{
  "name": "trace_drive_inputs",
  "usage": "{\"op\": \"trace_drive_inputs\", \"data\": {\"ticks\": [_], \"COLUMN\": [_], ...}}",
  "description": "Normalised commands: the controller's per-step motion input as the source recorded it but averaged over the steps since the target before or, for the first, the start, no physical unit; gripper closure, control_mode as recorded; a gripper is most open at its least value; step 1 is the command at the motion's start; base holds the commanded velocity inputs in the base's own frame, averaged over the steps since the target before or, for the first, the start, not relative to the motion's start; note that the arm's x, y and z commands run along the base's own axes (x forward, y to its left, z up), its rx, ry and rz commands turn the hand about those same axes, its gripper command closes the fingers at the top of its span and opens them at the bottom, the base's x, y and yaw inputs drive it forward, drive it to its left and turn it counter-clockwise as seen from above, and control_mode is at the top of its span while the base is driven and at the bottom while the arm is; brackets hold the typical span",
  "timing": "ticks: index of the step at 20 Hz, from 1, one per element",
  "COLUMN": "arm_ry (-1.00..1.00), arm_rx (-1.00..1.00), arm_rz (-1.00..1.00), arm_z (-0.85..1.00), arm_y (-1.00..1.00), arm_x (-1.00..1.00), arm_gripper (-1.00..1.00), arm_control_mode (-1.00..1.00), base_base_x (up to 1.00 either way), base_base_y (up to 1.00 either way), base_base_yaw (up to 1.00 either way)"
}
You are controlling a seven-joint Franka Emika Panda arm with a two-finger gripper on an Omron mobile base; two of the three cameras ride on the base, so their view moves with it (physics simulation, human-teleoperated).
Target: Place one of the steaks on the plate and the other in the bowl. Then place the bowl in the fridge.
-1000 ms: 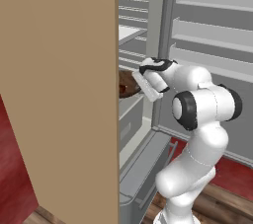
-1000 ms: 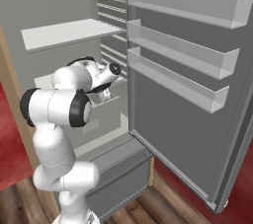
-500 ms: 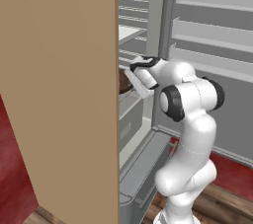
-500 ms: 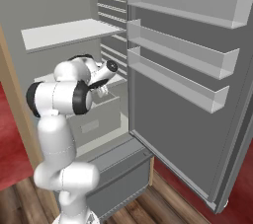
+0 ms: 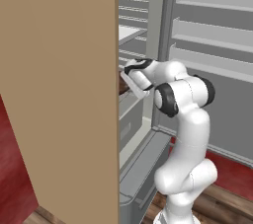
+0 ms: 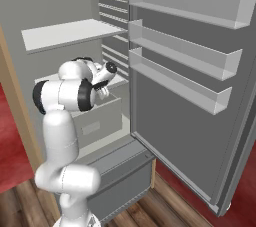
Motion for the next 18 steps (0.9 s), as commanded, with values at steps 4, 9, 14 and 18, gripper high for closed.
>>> {"op": "trace_drive_inputs", "data": {"ticks": [4, 9, 14, 18], "arm_ry": [-0.01, -0.02, 0.0, 0.0], "arm_rx": [-0.04, -0.02, 0.0, 0.0], "arm_rz": [-0.01, -0.01, 0.0, 0.0], "arm_z": [-0.16, -0.09, 0.0, 0.0], "arm_y": [0.18, 0.19, 0.07, 0.1], "arm_x": [0.18, 0.18, 0.03, 0.02], "arm_gripper": [1.0, 1.0, 1.0, -1.0], "arm_control_mode": [-1.0, -1.0, -1.0, -1.0], "base_base_x": [0.0, 0.0, 0.0, 0.0], "base_base_y": [0.0, 0.0, 0.0, 0.0], "base_base_yaw": [0.0, 0.0, 0.0, 0.0]}}
